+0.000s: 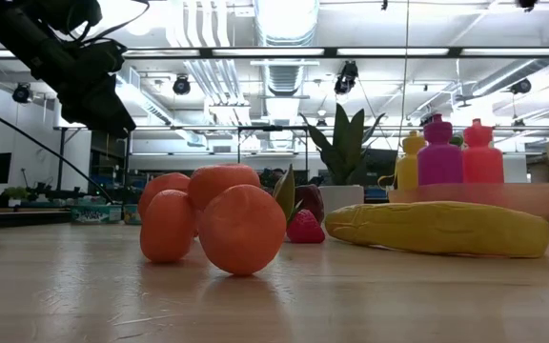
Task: Pick & Place Food Item
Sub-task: Put the green pear into the gray bin
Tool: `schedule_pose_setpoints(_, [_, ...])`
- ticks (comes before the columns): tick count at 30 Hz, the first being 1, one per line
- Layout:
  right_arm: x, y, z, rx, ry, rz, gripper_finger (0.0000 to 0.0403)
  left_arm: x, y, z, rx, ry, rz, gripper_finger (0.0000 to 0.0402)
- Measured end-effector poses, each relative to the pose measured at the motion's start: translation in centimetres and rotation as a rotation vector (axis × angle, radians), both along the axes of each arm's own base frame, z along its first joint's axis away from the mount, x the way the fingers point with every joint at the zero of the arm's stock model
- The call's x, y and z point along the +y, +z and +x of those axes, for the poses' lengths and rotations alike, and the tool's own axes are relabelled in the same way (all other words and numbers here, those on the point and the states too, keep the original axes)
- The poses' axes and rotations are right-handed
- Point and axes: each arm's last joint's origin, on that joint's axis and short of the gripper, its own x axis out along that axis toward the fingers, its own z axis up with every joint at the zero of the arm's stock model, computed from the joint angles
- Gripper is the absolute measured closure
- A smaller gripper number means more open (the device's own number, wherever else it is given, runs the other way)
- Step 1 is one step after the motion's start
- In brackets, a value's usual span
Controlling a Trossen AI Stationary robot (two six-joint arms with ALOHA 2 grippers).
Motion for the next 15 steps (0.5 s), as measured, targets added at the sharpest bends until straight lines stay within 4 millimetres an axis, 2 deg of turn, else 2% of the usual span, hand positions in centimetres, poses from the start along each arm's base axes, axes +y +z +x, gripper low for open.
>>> schedule_pose_setpoints(6, [2.3, -0.5, -2.0, 0.055, -0.075, 0.044, 0.0119, 0.0, 0.0, 0.0, 0.0, 0.0, 0.0, 0.0126])
schedule_pose_setpoints(15, [5.1, -3.1, -4.3, 0.088, -0.183, 0.099, 0.0119, 0.0, 0.0, 0.0, 0.0, 0.0, 0.0, 0.0126])
